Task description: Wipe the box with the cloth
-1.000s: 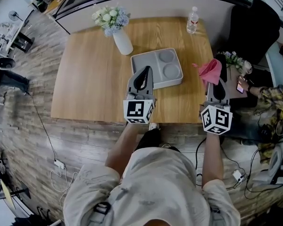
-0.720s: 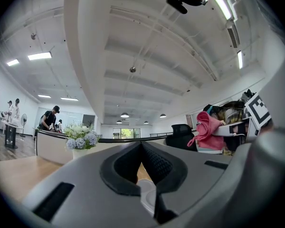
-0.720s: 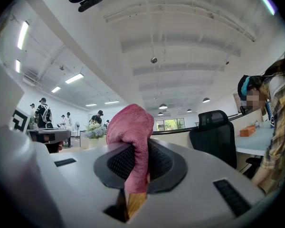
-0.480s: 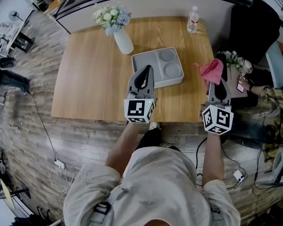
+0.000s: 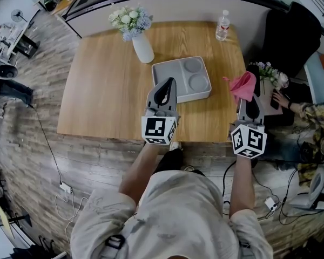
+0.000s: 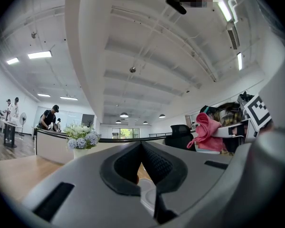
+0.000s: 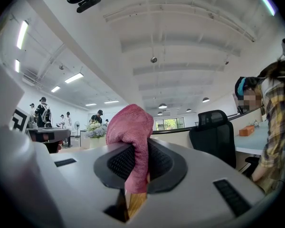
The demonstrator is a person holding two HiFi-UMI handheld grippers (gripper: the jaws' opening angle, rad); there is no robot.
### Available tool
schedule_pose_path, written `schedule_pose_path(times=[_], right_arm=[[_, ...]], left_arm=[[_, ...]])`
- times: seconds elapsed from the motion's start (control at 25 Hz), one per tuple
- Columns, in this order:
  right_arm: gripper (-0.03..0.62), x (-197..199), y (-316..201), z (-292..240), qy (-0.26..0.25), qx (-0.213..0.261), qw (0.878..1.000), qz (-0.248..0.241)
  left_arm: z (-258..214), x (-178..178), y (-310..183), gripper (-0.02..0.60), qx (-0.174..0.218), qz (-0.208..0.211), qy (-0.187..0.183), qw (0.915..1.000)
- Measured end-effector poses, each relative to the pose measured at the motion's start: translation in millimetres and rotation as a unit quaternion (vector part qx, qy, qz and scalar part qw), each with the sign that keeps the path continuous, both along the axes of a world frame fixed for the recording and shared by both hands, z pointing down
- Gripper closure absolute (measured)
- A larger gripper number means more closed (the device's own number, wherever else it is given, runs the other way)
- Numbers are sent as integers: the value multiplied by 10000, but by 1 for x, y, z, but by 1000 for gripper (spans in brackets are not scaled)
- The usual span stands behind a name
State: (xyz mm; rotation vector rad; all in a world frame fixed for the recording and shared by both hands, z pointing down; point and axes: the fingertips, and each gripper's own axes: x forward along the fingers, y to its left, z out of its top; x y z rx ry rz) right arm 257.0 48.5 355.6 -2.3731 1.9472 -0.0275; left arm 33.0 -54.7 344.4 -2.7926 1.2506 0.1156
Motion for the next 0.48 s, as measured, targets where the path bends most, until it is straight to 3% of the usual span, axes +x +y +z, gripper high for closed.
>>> schedule_pose_path(times=[0.48], right_arm=[[530, -14, -7, 5, 11, -67, 9999, -119]], left_arm=[[5, -7, -2, 571, -131, 125, 16, 9998]])
